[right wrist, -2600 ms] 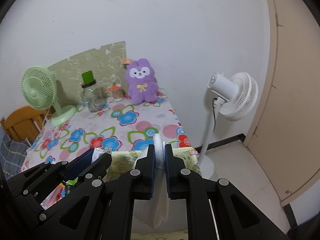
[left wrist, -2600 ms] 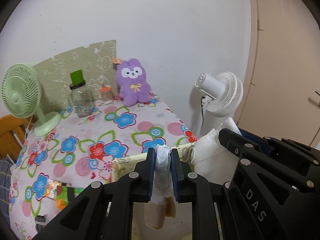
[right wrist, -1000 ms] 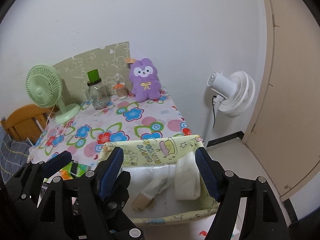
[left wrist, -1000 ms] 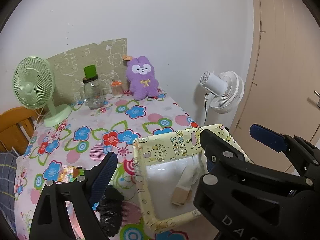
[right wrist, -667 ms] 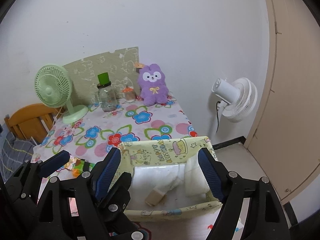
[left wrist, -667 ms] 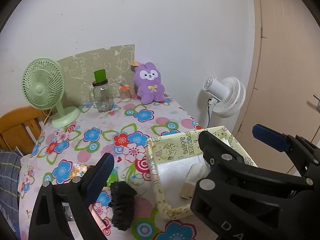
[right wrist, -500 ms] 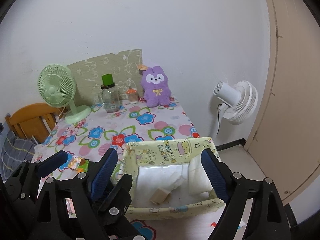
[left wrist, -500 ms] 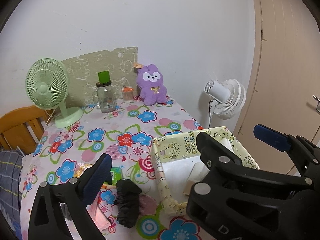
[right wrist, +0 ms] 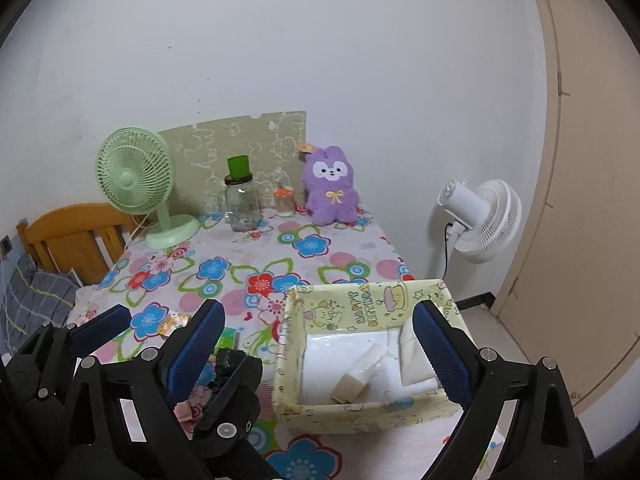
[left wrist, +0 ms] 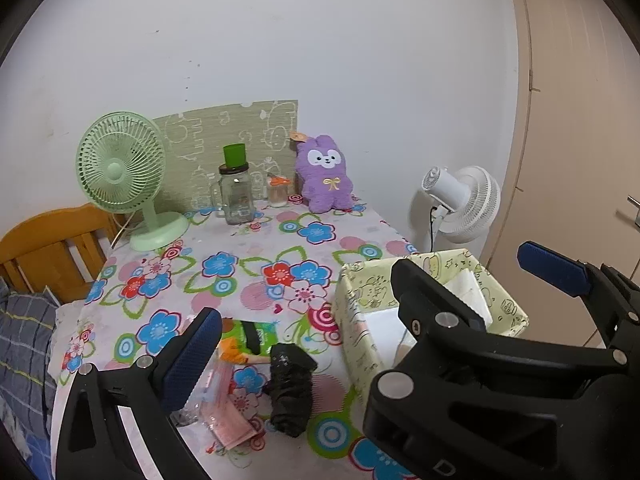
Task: Organize soft objects
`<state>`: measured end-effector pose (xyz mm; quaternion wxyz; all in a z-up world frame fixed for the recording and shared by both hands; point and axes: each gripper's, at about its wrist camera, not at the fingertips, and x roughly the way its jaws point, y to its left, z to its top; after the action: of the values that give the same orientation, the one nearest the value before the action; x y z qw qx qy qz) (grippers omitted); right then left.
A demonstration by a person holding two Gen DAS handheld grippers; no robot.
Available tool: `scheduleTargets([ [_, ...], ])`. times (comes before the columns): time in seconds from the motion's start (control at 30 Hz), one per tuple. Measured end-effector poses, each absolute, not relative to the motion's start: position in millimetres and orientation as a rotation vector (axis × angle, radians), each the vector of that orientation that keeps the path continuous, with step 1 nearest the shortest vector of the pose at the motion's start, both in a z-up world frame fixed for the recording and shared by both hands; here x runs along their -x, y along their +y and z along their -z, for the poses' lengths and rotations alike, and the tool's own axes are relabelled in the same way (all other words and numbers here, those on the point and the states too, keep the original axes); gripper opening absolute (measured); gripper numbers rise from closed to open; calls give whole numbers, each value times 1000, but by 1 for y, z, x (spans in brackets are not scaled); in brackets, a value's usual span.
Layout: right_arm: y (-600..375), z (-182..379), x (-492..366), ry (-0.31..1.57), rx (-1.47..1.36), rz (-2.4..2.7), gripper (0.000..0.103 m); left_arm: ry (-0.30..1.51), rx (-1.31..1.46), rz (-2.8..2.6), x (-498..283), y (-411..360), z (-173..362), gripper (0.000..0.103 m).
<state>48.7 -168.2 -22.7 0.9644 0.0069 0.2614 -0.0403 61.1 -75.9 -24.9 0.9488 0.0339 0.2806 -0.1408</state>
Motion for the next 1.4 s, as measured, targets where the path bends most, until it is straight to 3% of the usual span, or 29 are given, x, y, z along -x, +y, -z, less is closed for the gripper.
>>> scheduleTargets([
  [1.4,-87,100,-55,614,-3,-107,96,642,-63,169,-60,6,95,103],
])
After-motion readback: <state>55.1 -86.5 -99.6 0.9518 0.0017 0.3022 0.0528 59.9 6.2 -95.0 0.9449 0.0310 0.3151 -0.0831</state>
